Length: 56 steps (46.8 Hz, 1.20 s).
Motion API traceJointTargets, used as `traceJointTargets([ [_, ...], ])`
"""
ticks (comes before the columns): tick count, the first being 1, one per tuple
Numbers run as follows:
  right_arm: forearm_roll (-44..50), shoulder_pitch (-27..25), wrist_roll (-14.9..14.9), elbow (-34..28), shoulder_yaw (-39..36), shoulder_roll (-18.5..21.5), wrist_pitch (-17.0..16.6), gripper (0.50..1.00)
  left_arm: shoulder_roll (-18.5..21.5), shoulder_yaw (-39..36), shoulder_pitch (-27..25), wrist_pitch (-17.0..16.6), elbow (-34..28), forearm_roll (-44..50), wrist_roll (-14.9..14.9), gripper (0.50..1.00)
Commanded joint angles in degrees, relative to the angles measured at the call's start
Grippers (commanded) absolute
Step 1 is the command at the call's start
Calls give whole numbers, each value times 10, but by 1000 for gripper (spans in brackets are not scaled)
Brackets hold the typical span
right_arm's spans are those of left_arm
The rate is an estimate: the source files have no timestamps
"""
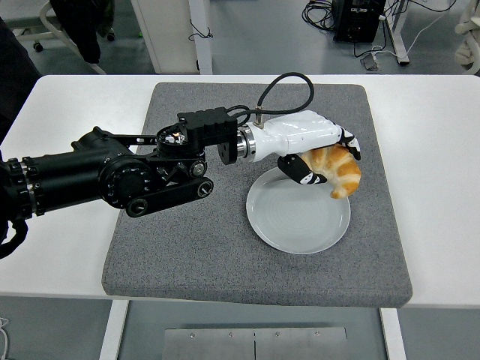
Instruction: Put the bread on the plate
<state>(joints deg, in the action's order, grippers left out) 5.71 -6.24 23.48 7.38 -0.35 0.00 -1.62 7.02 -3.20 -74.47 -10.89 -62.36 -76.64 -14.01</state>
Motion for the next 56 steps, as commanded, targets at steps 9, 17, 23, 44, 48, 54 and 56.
traceJointTargets([
  [9, 0, 0, 0, 0, 0, 0, 0, 1000, 14, -29, 22, -24, -2, -1, -3, 652],
  [17, 0, 0, 0, 0, 0, 0, 0, 1000, 19, -51, 34, -51, -2, -10, -4, 652],
  [23, 0, 0, 0, 0, 0, 0, 0, 1000, 15, -52, 39, -56, -2, -10, -4, 652],
  [44, 0, 0, 1, 0, 0, 0, 0, 1000, 11, -53, 64, -57, 6, -11, -3, 663],
  [48, 0, 0, 0, 0, 0, 0, 0, 1000, 11, -55, 65, -58, 7, -11, -3, 663],
  [54, 0, 0, 0, 0, 0, 0, 0, 1000, 11, -66, 67, -58, 7, -11, -3, 663],
  [56, 0, 0, 0, 0, 0, 0, 0, 1000, 11, -66, 68, -58, 7, -11, -3, 663],
])
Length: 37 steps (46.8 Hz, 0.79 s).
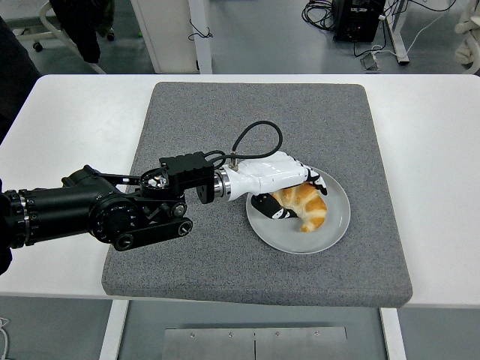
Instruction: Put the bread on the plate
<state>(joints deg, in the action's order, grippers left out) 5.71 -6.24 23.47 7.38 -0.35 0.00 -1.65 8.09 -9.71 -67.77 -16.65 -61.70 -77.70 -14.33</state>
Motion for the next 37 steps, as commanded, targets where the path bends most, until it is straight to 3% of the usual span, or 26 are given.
traceJointTargets([
  [1, 0, 0, 0, 0, 0, 0, 1, 1000, 0, 0, 1, 0, 0, 0, 0, 663],
  [7, 0, 0, 0, 0, 0, 0, 0, 1000, 0, -4, 2, 0, 0, 1, 0, 675],
  [10, 0, 0, 0, 0, 0, 0, 0, 1000, 0, -3, 2, 0, 0, 2, 1, 707],
  [13, 0, 0, 0, 0, 0, 0, 0, 1000, 0, -2, 2, 0, 0, 9, 1, 772],
  [17, 0, 0, 0, 0, 0, 0, 1, 1000, -1, 0, 2, 0, 0, 12, 1, 901],
  [21, 0, 0, 0, 0, 0, 0, 1, 1000, -1, 0, 2, 0, 0, 13, 1, 943],
  [29, 0, 0, 0, 0, 0, 0, 0, 1000, 0, 0, 2, 2, -1, 13, -3, 958],
  [37, 0, 0, 0, 0, 0, 0, 0, 1000, 6, 6, -1, 7, -11, 47, -35, 958],
])
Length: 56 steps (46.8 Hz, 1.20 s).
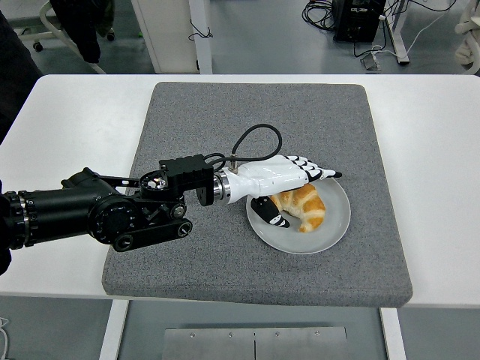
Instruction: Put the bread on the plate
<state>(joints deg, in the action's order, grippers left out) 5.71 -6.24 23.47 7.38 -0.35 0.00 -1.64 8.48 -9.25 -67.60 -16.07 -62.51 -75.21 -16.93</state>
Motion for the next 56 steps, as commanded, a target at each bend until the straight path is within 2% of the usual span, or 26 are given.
traceJointTargets([
  [1, 0, 0, 0, 0, 0, 0, 0, 1000, 3, 1, -3, 2, -3, 32, -10, 960],
  [7, 0, 0, 0, 0, 0, 0, 0, 1000, 10, 13, -9, 19, -9, 89, -13, 963],
  [16, 0, 0, 0, 0, 0, 0, 1, 1000, 29, 72, -9, 81, -15, 127, -30, 966],
  [22, 0, 0, 0, 0, 0, 0, 0, 1000, 41, 117, -3, 97, -15, 150, -34, 968],
  [32, 0, 0, 0, 0, 0, 0, 0, 1000, 60, 193, -2, 97, -15, 225, -42, 972],
  [43, 0, 0, 0, 0, 0, 0, 0, 1000, 62, 249, 10, 89, -14, 304, -42, 972],
  [52, 0, 0, 0, 0, 0, 0, 1, 1000, 65, 282, 30, 60, -8, 381, -43, 972],
  [56, 0, 0, 0, 0, 0, 0, 0, 1000, 71, 299, 34, 57, 4, 412, -47, 972],
])
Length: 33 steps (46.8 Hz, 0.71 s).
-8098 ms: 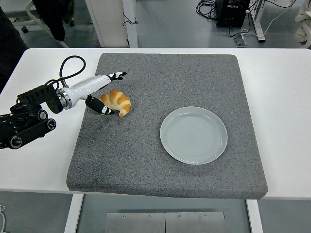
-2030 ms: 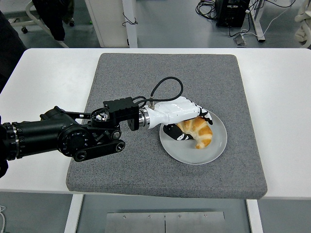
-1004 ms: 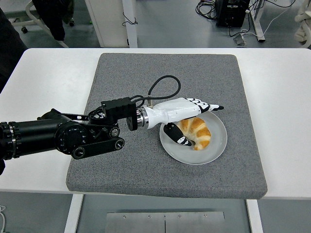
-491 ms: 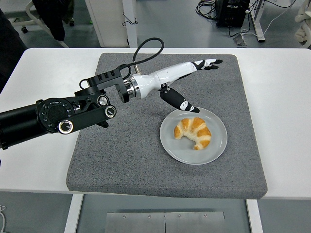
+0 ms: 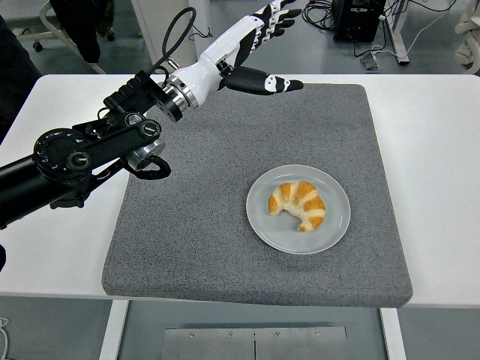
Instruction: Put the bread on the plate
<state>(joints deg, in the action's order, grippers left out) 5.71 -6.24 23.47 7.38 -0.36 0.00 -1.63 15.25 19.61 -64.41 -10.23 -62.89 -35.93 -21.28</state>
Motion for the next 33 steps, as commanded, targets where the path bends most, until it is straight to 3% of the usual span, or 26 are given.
traceJointTargets([
  [1, 0, 0, 0, 0, 0, 0, 0, 1000, 3, 13, 3, -1, 11, 25, -4, 972],
  [20, 0, 0, 0, 0, 0, 0, 0, 1000, -18, 97, 58, -2, 95, 122, -15, 972],
  [33, 0, 0, 0, 0, 0, 0, 0, 1000, -47, 109, 65, -3, 152, 196, -15, 972],
])
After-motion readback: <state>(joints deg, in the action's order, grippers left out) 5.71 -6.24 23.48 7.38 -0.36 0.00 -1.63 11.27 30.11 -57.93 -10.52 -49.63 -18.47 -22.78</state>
